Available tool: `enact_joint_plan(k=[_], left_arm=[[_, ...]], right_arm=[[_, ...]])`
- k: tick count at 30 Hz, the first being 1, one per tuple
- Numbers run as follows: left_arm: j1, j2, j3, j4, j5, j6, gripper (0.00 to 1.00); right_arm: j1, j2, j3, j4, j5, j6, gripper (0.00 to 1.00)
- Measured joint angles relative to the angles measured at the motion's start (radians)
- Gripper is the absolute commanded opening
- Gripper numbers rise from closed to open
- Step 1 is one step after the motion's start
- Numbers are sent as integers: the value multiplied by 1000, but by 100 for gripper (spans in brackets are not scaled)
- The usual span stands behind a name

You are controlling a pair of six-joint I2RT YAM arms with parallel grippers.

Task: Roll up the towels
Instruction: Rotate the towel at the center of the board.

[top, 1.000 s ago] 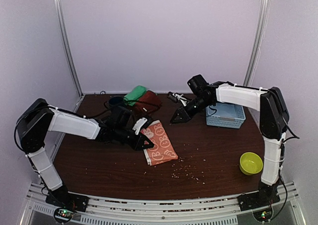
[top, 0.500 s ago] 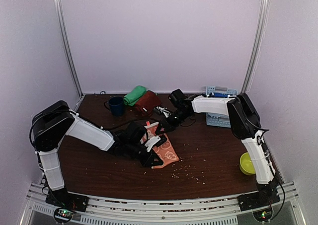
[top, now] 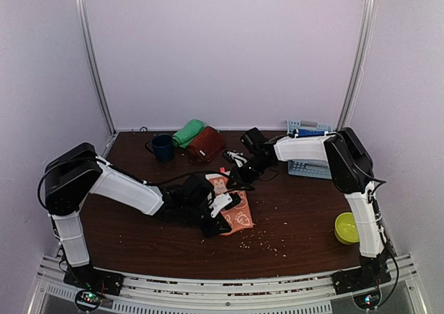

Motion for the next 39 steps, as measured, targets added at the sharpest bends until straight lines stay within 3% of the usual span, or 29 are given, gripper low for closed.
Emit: enact_joint_plan(k=[4,8,11,17,21,22,26,27,31,36,39], left_arm=[[-3,-16,0,-25,-60,21,27],[-3,-29,0,-50,-103,37,29],[-5,-59,0,-84,-150,48,35],[-10,-311,-47,-90,-296,133,55],[-10,-439,-47,-69,-311,245,53],[-10,-443,-41,-79,-296,279,53],[-15,-383,-29,-157,-215,421,50],[-19,-357,-28,-184,-199,454,50],[-27,-270,-13,-259,-151,536,50],[-31,-202,40,-294,-151,581,48],[-31,-174,56,-294,-167,594,47]], right_arm=[[-9,-56,-77,12,63,18,19],[-11,-55,-64,2,56,8,20],[-11,-50,-27,-22,45,-10,24],[-25,-140,30,-72,39,-65,33],[-55,-301,33,-94,46,-121,37],[-64,-345,31,-95,57,-138,43],[-98,-570,-54,-37,141,-196,94],[-108,-631,-99,-14,163,-206,99],[-146,-779,-262,38,186,-261,100],[-169,-769,-383,-29,109,-364,85],[-169,-769,-433,-76,43,-420,82]])
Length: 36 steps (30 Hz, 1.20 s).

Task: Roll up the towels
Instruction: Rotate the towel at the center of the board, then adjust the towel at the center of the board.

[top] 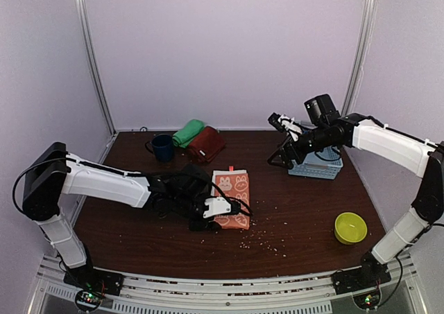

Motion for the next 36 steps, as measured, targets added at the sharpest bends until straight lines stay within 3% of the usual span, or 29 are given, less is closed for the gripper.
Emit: enact_joint_plan(k=[7,12,18,23,26,31,36], left_arm=[[0,53,3,13,-45,19,41],[-1,122,8,40,-57,-10,33],[-13,125,9,51,-85,-47,17],[-29,128,9,51,-97,-78,12],[-59,135,14,42,-112,-106,11],[-111,180,84,8,-159,-176,10],[-148,210,132,-20,-204,-259,10]], right_arm=[[1,-23,-124,-9,-121,-89,72],[1,-21,-181,6,-164,-104,70],[1,-64,-260,14,-171,-151,67],[1,-124,-353,47,-141,-150,50],[9,-12,-309,64,-114,-122,43],[66,315,-63,64,-80,-78,38],[137,449,47,49,-68,-43,37]])
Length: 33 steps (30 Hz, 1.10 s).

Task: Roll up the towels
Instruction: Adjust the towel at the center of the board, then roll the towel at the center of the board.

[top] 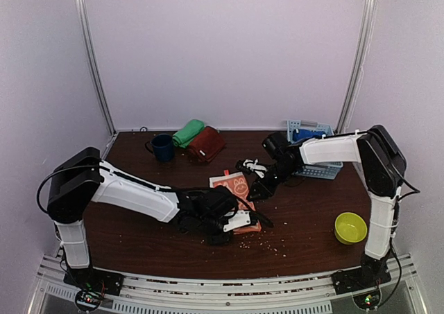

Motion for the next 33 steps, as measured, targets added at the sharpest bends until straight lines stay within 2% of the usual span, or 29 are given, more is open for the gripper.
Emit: enact_joint_plan(k=[6,11,14,17,21,25,29,33], left_arm=[[-13,16,37,-44,-11,-82,8],[-13,18,56,-83,16,-117,7],[-13,40,92,-113,56,-122,6],[-10,79,150,-130,122,-129,4],[19,112,190,-129,264,-146,0],[77,142,212,-135,441,-186,0],[139,201,277,-192,627,-227,0],[180,269,347,-245,779,-266,0]], right_arm=[[61,106,117,-27,35,32,33],[40,95,129,-95,31,25,41],[-12,-11,114,-142,12,13,42],[-77,-189,96,-167,-10,-1,42],[-126,-467,60,-171,-47,-14,42],[-119,-644,-2,-205,-126,-61,40],[-107,-740,-92,-295,-199,-215,36],[-32,-736,-148,-420,-195,-357,34]])
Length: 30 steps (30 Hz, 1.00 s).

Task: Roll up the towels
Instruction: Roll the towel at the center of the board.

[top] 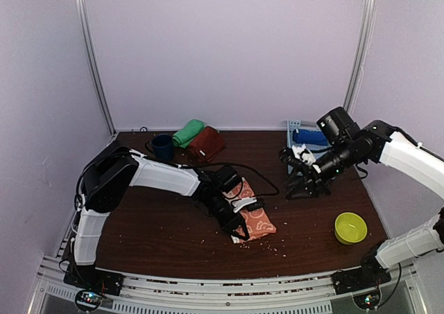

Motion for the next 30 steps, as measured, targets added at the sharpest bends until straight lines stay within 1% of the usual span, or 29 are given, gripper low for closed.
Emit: enact_joint_plan(k=[2,5,8,11,14,18,24,30], left_arm=[[14,19,10,-8,56,-23,0],[30,35,9,-15,129,-56,0],[40,46,6,-14,179,-88,0],[46,56,5,-14,205,-108,0],[50,63,4,-12,224,-121,0],[56,65,-8,0,249,-129,0],[64,70,-23,16,283,-139,0],[68,71,-26,16,293,-139,0]], right_arm=[[77,20,-34,-42,21,-57,34],[188,23,-106,-52,75,-84,32],[296,20,-193,1,186,-74,29],[356,34,-263,80,304,-48,28],[385,84,-319,185,406,-22,26],[403,134,-378,306,490,-6,24],[420,168,-394,429,537,-4,22],[422,225,-394,487,572,-16,22]])
